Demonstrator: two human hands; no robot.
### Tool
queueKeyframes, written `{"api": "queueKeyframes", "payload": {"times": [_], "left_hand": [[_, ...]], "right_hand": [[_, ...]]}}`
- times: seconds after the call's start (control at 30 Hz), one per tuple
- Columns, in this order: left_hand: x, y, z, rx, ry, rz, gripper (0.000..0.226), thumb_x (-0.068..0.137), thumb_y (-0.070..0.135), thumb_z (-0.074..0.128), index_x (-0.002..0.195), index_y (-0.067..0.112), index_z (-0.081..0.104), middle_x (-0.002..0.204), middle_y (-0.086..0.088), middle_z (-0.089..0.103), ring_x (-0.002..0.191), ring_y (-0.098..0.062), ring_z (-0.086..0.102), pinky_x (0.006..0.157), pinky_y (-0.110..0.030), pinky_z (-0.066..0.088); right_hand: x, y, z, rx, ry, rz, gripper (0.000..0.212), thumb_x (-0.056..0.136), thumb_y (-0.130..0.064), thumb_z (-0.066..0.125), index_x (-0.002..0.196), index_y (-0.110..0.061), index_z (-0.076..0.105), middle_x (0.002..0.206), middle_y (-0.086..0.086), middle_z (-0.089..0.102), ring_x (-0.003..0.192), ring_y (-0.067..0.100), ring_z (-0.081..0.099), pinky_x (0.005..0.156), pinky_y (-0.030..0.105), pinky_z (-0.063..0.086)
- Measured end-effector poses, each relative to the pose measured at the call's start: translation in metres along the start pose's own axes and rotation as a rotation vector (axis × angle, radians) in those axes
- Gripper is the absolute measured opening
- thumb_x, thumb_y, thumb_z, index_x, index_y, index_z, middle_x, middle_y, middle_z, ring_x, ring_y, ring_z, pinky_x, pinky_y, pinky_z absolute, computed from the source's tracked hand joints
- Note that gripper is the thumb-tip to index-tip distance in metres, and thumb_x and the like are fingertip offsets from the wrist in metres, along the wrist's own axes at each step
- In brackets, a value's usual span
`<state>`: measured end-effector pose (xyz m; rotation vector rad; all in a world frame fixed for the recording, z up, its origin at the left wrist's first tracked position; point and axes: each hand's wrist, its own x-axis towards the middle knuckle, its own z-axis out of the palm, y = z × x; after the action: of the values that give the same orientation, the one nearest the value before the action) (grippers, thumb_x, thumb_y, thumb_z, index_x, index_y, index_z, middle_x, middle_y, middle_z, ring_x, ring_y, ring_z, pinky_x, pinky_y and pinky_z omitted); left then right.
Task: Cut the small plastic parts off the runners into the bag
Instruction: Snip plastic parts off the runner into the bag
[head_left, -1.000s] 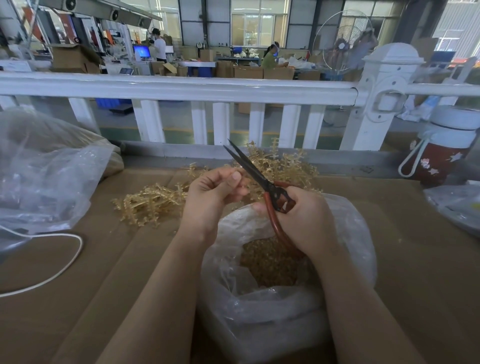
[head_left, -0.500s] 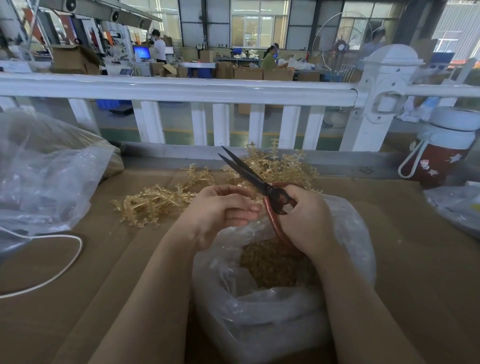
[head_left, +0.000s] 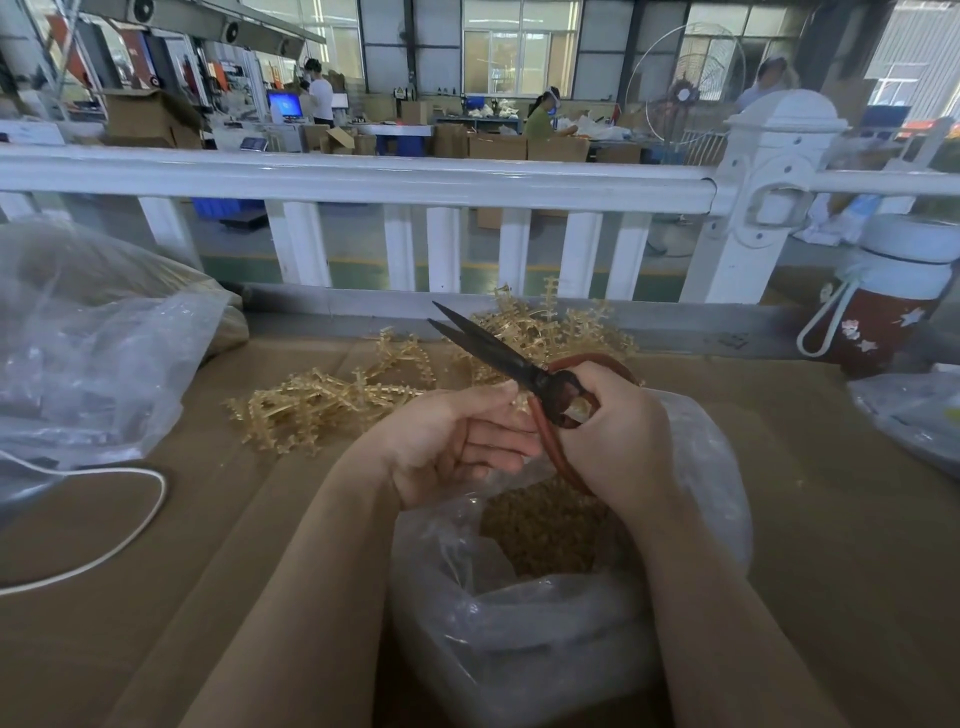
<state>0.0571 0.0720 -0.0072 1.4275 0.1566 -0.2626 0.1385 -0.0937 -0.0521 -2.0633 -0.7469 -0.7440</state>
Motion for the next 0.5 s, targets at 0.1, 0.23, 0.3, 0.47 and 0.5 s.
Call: {"api": "queueKeyframes", "payload": {"times": [0.1,0.23,0.3,0.47,0.5], "left_hand": [[0.0,-0.001,-0.001,-0.033,-0.004,0.046,0.022,0.073,0.033,0.074,0.081,0.014,0.081,0.087,-0.009,0.077,0.064,-0.01,0.069,0.053,-0.015,0.049],[0.001,-0.003,-0.003,-0.067,-0.023,0.072,0.013,0.071,0.022,0.075,0.078,0.012,0.08,0.08,-0.007,0.076,0.061,-0.009,0.068,0.052,-0.014,0.049],[0.004,-0.003,-0.004,-0.14,0.004,0.125,0.012,0.072,0.023,0.074,0.076,0.013,0.08,0.08,-0.006,0.076,0.062,-0.009,0.069,0.053,-0.015,0.051],[0.009,0.0,-0.007,-0.383,0.112,0.325,0.017,0.077,0.022,0.071,0.085,0.009,0.079,0.086,-0.01,0.077,0.071,-0.011,0.074,0.059,-0.019,0.057],[0.011,0.001,-0.006,-0.393,0.14,0.349,0.02,0.077,0.022,0.071,0.088,0.006,0.077,0.088,-0.011,0.077,0.073,-0.012,0.074,0.06,-0.019,0.058]], "right_hand": [[0.0,-0.001,0.001,-0.016,0.025,-0.022,0.031,0.085,-0.046,0.066,0.075,-0.017,0.064,0.068,-0.008,0.061,0.064,0.011,0.053,0.061,0.033,0.049],[0.0,-0.001,0.003,0.009,0.065,0.01,0.036,0.083,-0.054,0.056,0.081,-0.02,0.068,0.075,-0.012,0.062,0.07,0.005,0.052,0.062,0.015,0.04],[0.0,0.0,0.004,0.034,0.105,0.04,0.037,0.083,-0.055,0.057,0.084,-0.02,0.069,0.076,-0.013,0.062,0.072,0.005,0.054,0.063,0.009,0.039],[0.001,0.007,0.005,0.169,0.157,0.201,0.017,0.083,-0.039,0.078,0.09,-0.026,0.07,0.077,-0.017,0.067,0.077,0.001,0.064,0.068,0.007,0.046],[0.001,0.007,0.004,0.166,0.14,0.217,0.015,0.084,-0.037,0.08,0.09,-0.027,0.07,0.077,-0.017,0.068,0.078,0.0,0.064,0.067,0.008,0.047]]}}
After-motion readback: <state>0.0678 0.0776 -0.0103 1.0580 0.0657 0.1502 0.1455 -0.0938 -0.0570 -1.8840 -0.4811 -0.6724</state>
